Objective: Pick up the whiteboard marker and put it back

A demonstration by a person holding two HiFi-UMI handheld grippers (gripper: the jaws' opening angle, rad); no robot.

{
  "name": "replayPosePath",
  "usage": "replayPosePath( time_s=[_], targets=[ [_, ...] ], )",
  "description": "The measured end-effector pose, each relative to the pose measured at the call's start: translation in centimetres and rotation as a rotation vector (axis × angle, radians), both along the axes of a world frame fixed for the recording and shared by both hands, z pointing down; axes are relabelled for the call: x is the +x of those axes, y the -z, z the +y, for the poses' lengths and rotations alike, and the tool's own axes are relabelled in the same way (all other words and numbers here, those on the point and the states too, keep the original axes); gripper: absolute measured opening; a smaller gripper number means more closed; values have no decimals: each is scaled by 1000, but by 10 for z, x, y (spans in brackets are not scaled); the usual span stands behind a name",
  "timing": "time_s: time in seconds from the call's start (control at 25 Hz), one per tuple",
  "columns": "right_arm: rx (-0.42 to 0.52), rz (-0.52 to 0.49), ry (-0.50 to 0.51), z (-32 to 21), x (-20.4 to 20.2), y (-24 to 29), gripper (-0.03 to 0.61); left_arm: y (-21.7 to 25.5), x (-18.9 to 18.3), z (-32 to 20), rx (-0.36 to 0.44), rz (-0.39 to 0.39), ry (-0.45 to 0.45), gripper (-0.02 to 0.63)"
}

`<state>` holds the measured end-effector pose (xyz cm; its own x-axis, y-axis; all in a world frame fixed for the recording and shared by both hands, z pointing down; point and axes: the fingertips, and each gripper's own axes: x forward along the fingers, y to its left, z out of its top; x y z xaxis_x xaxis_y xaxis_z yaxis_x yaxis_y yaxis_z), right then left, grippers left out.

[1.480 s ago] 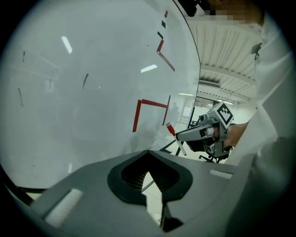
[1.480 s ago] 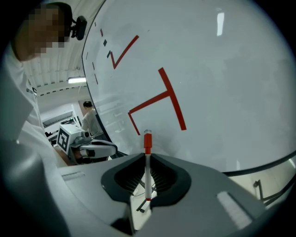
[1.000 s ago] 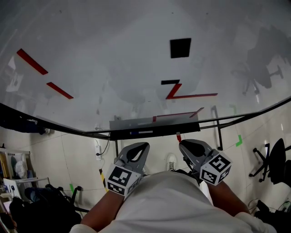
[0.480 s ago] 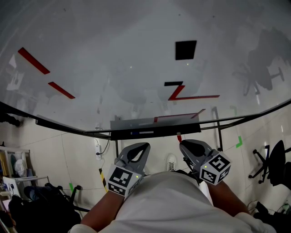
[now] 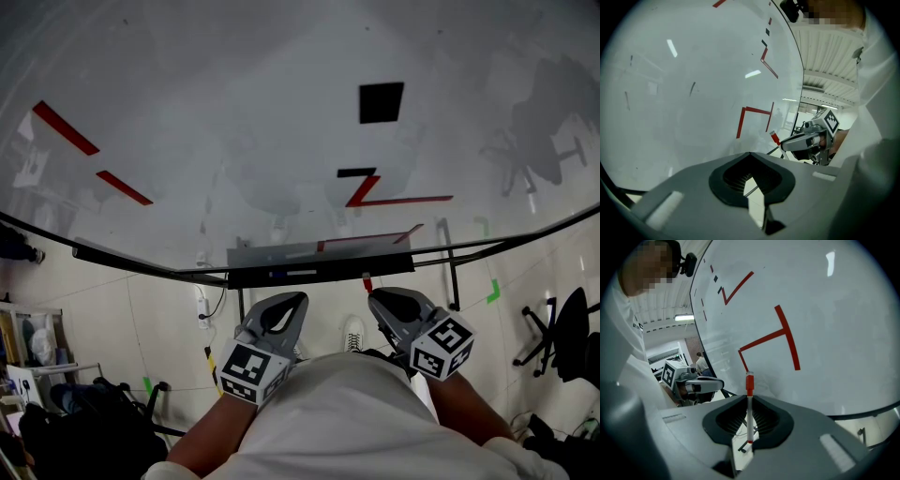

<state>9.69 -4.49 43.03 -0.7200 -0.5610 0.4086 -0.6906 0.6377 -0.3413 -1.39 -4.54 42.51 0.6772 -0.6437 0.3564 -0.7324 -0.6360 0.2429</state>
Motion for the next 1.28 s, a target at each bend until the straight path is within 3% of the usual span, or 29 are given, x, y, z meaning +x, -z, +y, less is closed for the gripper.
replayPosePath(
  time_s=[0.36, 0.56, 0.64, 0.88, 1.28],
  targets=[
    [0, 15, 1, 0, 1, -4, 38, -2, -4, -1, -6, -21, 16, 17],
    [40, 80, 24, -2, -1, -5, 38, -4, -5, 0, -7, -23, 18, 17],
    [82, 163, 49, -3, 0, -10, 38, -5, -5, 0, -6, -27, 18, 17],
    [319, 597, 222, -1, -3, -26, 38, -5, -7, -1, -2, -30, 21, 17],
    [421, 824, 351, 0, -6, -43, 38, -5, -13, -2, -10, -26, 43, 17]
  ],
)
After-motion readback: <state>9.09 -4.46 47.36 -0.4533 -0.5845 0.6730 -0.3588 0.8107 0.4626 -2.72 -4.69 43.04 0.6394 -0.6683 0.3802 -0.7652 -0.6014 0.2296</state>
